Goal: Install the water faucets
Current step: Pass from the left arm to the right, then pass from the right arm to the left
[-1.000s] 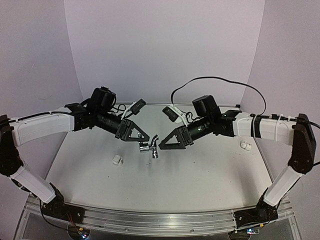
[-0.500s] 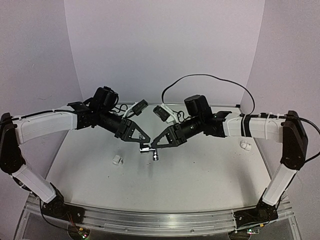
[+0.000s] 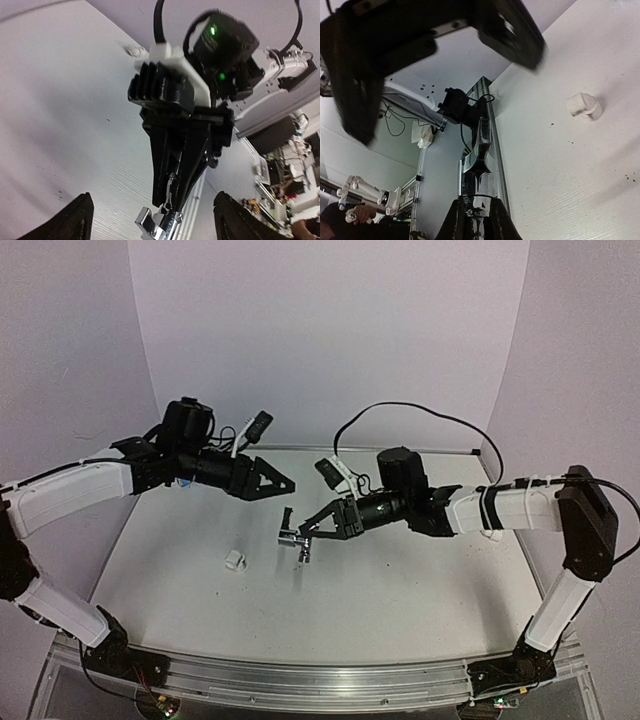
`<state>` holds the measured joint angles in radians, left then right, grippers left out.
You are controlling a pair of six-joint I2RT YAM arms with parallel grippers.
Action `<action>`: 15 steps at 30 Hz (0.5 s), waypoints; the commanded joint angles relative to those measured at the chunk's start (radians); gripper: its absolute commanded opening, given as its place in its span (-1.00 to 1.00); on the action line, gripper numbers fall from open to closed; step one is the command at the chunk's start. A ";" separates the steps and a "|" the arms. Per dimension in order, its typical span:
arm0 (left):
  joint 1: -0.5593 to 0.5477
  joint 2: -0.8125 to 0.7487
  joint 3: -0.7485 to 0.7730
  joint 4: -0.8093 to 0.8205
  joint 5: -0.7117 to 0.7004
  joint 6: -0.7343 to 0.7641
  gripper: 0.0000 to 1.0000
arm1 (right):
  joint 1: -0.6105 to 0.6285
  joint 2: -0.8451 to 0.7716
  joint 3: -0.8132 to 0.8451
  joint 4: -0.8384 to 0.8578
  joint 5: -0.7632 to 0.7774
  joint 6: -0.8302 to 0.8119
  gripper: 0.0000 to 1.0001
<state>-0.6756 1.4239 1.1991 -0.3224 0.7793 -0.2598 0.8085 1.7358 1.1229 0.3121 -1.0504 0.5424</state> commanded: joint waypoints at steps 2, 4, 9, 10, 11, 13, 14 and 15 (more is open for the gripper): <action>0.030 -0.299 -0.245 0.466 -0.366 -0.288 0.91 | -0.002 -0.153 -0.136 0.441 0.381 0.247 -1.00; 0.030 -0.342 -0.350 0.655 -0.365 -0.395 0.92 | -0.001 -0.163 -0.169 0.578 0.474 0.300 -1.00; -0.008 -0.235 -0.388 0.828 -0.195 -0.498 0.86 | 0.006 -0.122 -0.145 0.721 0.557 0.386 -1.00; -0.019 -0.213 -0.387 0.845 -0.185 -0.500 0.83 | 0.009 -0.113 -0.138 0.737 0.567 0.391 -1.00; -0.029 -0.192 -0.385 0.864 -0.174 -0.508 0.74 | 0.010 -0.107 -0.130 0.747 0.577 0.395 -1.00; -0.041 -0.155 -0.379 0.906 -0.154 -0.529 0.59 | 0.012 -0.101 -0.116 0.761 0.585 0.393 -1.00; -0.044 -0.137 -0.375 0.922 -0.149 -0.534 0.52 | 0.014 -0.099 -0.109 0.761 0.587 0.390 -1.00; -0.048 -0.123 -0.369 0.933 -0.140 -0.538 0.44 | 0.014 -0.095 -0.104 0.762 0.588 0.391 -1.00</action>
<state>-0.7051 1.2611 0.8174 0.4412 0.5789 -0.7289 0.8110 1.6371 0.9540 0.9186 -0.5227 0.9004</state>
